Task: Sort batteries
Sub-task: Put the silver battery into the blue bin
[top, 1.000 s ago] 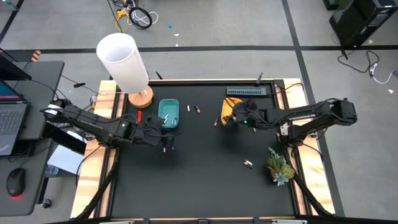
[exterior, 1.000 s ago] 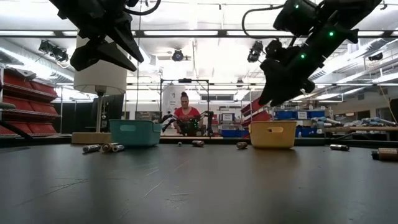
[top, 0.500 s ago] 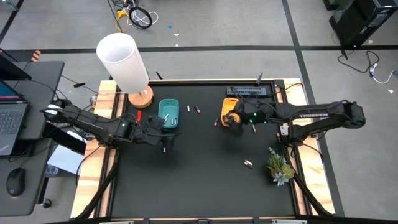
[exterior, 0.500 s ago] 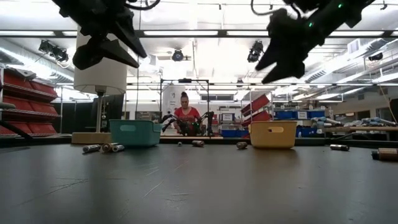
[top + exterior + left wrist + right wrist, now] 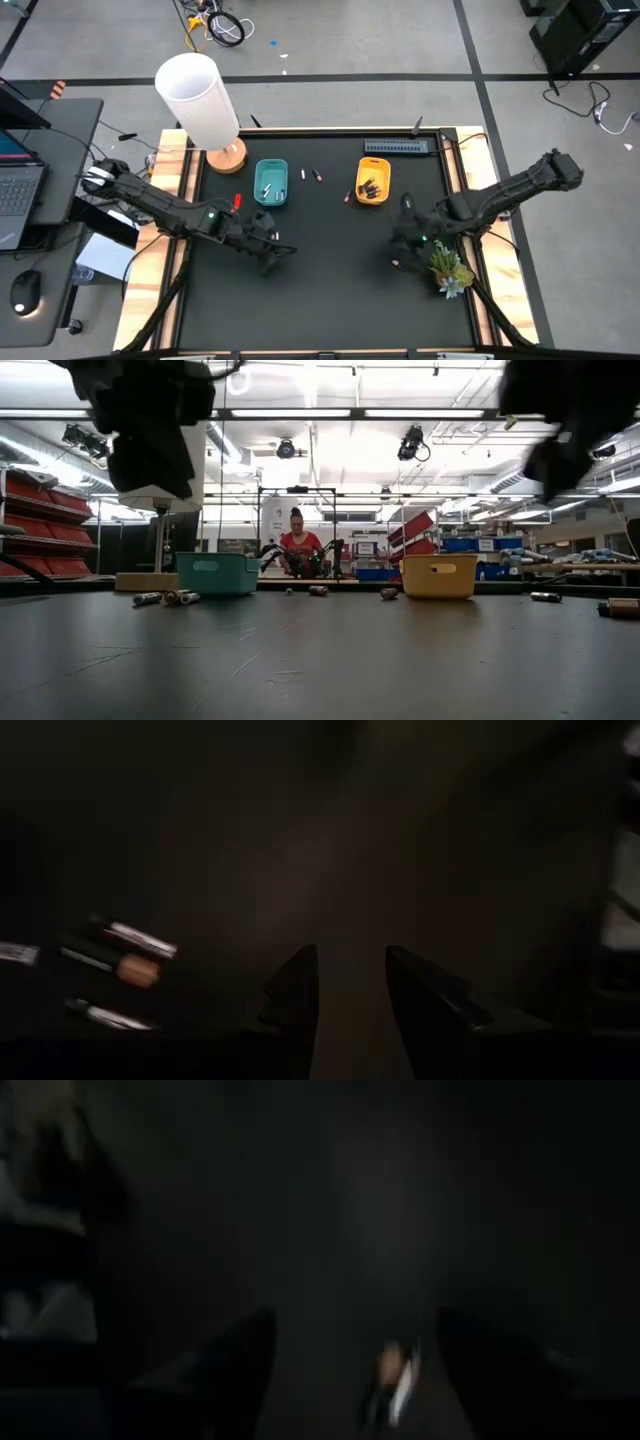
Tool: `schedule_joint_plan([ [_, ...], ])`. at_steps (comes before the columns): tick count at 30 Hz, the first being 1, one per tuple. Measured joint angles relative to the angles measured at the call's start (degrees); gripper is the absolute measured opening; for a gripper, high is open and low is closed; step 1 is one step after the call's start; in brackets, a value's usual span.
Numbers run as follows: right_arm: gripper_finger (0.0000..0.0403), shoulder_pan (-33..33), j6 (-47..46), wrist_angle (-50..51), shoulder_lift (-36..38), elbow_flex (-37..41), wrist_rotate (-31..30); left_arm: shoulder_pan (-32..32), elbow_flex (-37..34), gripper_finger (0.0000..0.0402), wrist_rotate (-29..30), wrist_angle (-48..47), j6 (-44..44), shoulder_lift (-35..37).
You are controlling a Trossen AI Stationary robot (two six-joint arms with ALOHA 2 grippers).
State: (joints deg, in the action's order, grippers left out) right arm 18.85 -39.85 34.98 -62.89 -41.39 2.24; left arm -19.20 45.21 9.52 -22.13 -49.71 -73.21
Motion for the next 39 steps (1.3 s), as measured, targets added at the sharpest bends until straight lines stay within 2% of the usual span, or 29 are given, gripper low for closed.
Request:
schedule_joint_plan([
  [4,0.0268,5.79,-6.21,3.86,-0.98,0.01,-0.14,0.07,0.0,0.0131,4.79,0.01,-3.38,-1.12],
  [8,0.0262,9.21,-9.76,4.69,-2.4,0.01,-0.98,0.06,0.0,0.0131,5.48,-0.89,-4.24,-0.95],
  [14,0.0255,7.07,-12.41,4.41,-2.66,-1.58,-5.01,-2.04,0.0,0.0131,4.09,-11.58,-5.3,1.29],
  [18,0.0254,5.14,-11.63,4.09,-2.64,-4.95,-10.06,-5.64,-0.92,0.0131,4.98,-13.82,-8.12,1.35],
  [20,0.0254,4.43,-10.78,4.1,-2.64,-7.14,-12.99,-8.49,-2.94,0.0131,8.29,-12.18,-13.18,1.17],
  [25,0.0254,3.37,-6.97,4.02,-2.64,-11.93,-20.98,-17.07,-7.01,0.0131,24.47,-10.86,-32.42,1.15],
  [28,0.0254,1.96,-3.37,3.46,-2.64,-13.36,-24.09,-18.95,-8.28,0.0131,29.52,-10.51,-37.62,0.26],
  [34,0.0253,-1.28,4.55,-1.77,-2.64,-13.63,-24.63,-18.95,-10.29,0.0142,29.9,-10.04,-37.86,-4.11],
  [39,0.0253,-3.39,8.41,-2.69,-2.64,-13.65,-21.71,-19.5,-10.29,0.0199,29.87,-9.72,-30.06,-8.01],
])
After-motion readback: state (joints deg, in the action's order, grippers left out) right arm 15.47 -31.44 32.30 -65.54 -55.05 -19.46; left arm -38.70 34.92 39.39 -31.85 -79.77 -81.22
